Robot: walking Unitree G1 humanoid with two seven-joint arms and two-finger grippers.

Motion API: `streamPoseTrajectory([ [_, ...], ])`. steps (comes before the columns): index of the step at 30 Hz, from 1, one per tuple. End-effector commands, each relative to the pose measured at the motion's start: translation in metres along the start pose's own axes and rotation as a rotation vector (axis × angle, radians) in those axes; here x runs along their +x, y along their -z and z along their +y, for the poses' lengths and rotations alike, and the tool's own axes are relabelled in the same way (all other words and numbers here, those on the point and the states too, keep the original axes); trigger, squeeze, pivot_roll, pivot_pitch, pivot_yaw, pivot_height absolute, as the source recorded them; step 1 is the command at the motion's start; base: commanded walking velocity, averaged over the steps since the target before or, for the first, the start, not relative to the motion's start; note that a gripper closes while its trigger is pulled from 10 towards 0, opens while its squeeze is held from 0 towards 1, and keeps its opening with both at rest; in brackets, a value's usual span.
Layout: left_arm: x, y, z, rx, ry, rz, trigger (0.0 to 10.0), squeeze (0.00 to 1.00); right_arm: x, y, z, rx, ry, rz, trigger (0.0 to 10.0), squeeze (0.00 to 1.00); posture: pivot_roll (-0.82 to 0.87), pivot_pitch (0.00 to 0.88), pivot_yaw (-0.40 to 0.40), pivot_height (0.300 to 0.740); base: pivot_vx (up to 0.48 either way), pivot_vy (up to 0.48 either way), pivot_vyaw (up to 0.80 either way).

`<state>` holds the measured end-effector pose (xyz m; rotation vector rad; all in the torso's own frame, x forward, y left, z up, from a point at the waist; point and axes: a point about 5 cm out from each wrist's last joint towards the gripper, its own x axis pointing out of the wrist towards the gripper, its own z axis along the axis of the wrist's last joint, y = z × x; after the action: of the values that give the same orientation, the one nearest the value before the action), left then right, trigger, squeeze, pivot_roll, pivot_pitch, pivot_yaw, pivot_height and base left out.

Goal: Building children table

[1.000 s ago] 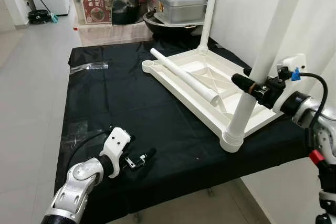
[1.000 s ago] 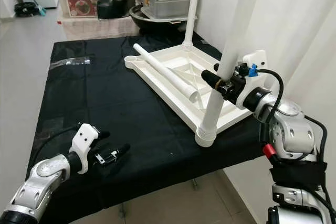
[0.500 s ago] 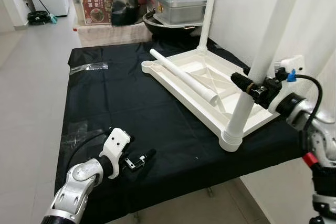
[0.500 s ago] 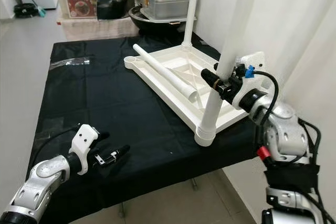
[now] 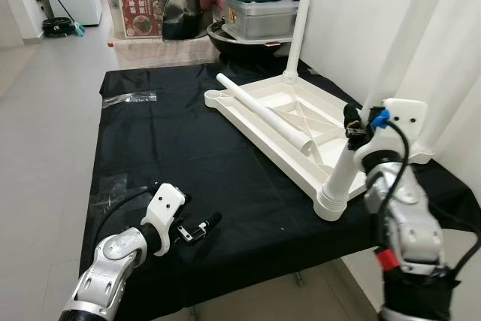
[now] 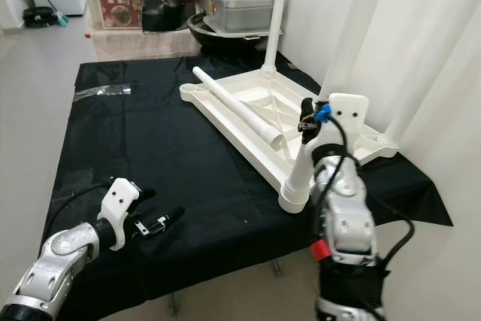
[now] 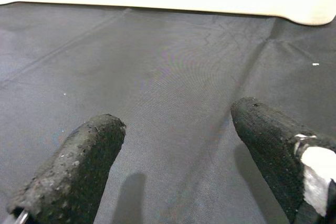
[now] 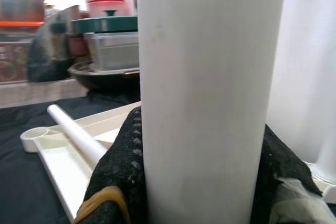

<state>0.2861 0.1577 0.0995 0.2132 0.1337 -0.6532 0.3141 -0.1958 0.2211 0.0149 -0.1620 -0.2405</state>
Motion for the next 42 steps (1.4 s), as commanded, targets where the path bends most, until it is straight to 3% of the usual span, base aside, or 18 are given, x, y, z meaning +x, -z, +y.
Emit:
streamPoseTrajectory([
  [1, -0.0007, 0.0005, -0.0018, -0.004, -0.003, 0.004, 10.0, 0.00, -0.0084, 0.0331, -0.0036, -0.031, 0.132, 0.166, 0.0, 0.00, -0.02, 0.000, -0.078, 0.740, 0.000, 0.000, 0.00],
  [8, -0.0008, 0.0010, -0.0024, -0.005, -0.008, 0.004, 10.0, 0.00, -0.0112, 0.0338, -0.0022, -0.034, 0.263, 0.202, 0.0, 0.00, -0.02, 0.000, -0.088, 0.740, 0.000, 0.000, 0.00],
  [13, 0.0019, 0.0005, -0.0045, -0.010, -0.010, 0.000, 10.0, 0.00, -0.0097, 0.0330, -0.0048, -0.121, 0.372, 0.232, 0.0, 0.00, -0.02, 0.000, -0.089, 0.740, 0.000, 0.000, 0.00],
  [32, 0.0040, -0.0002, -0.0055, -0.008, -0.005, -0.002, 10.0, 0.00, -0.0123, 0.0301, -0.0006, -0.053, 0.459, 0.239, 0.0, 0.00, -0.03, 0.000, -0.083, 0.740, 0.000, 0.000, 0.00],
  [33, 0.0039, -0.0003, -0.0053, -0.008, -0.005, -0.002, 10.0, 0.00, -0.0118, 0.0291, -0.0001, -0.040, 0.451, 0.233, 7.1, 0.00, -0.03, 0.000, -0.082, 0.740, 0.000, 0.000, 0.00],
  [35, 0.0038, -0.0003, -0.0053, -0.008, -0.005, -0.002, 10.0, 0.00, -0.0115, 0.0283, 0.0004, -0.031, 0.446, 0.229, 7.1, 0.00, -0.03, 0.000, -0.082, 0.740, 0.000, 0.000, 0.00],
  [36, 0.0038, -0.0003, -0.0052, -0.008, -0.005, -0.002, 10.0, 0.00, -0.0111, 0.0275, 0.0008, -0.026, 0.442, 0.225, 10.0, 0.00, -0.03, 0.000, -0.082, 0.740, 0.000, 0.000, 0.00],
  [42, 0.0034, 0.0002, -0.0049, -0.007, -0.005, 0.001, 10.0, 0.00, -0.0102, 0.0264, 0.0047, 0.009, 0.414, 0.220, 10.0, 0.00, -0.02, 0.000, -0.083, 0.740, 0.000, 0.000, 0.00],
])
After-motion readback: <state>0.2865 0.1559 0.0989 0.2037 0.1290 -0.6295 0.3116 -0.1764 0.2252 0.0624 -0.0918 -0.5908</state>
